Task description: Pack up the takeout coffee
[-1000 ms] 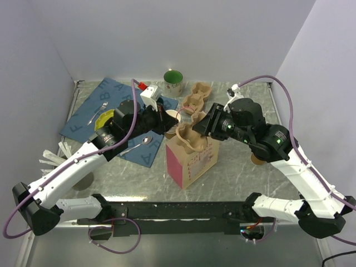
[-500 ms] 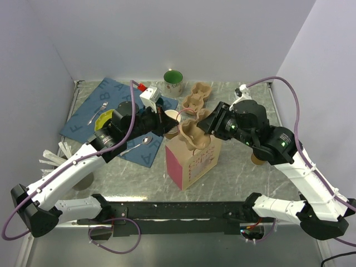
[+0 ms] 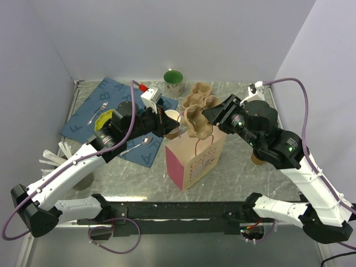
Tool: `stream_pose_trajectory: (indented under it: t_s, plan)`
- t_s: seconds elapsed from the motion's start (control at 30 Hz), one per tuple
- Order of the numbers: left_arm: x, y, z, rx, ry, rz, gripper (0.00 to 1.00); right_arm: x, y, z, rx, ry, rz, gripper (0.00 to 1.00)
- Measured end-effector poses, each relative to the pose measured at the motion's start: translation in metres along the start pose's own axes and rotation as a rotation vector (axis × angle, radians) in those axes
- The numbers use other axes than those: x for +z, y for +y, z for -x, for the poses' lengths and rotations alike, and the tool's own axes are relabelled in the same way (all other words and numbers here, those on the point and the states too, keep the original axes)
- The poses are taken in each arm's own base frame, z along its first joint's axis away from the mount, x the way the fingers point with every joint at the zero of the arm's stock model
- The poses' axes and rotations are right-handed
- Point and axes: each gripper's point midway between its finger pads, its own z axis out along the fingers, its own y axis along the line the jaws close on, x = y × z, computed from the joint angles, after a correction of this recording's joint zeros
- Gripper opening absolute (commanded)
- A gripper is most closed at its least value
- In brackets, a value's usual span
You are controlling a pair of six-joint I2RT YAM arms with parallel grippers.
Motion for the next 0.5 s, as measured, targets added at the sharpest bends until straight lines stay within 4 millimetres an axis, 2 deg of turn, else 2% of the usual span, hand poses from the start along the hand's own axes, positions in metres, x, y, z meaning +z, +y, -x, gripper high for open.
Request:
stream_pose_trajectory:
  t_s: [0.5]
  plan:
    - [-0.003, -0.001, -0.003, -0.016, -0.001, -0.009, 0.01, 0.014, -0.021, 0.008, -0.056, -0.073, -0.103, 0.38]
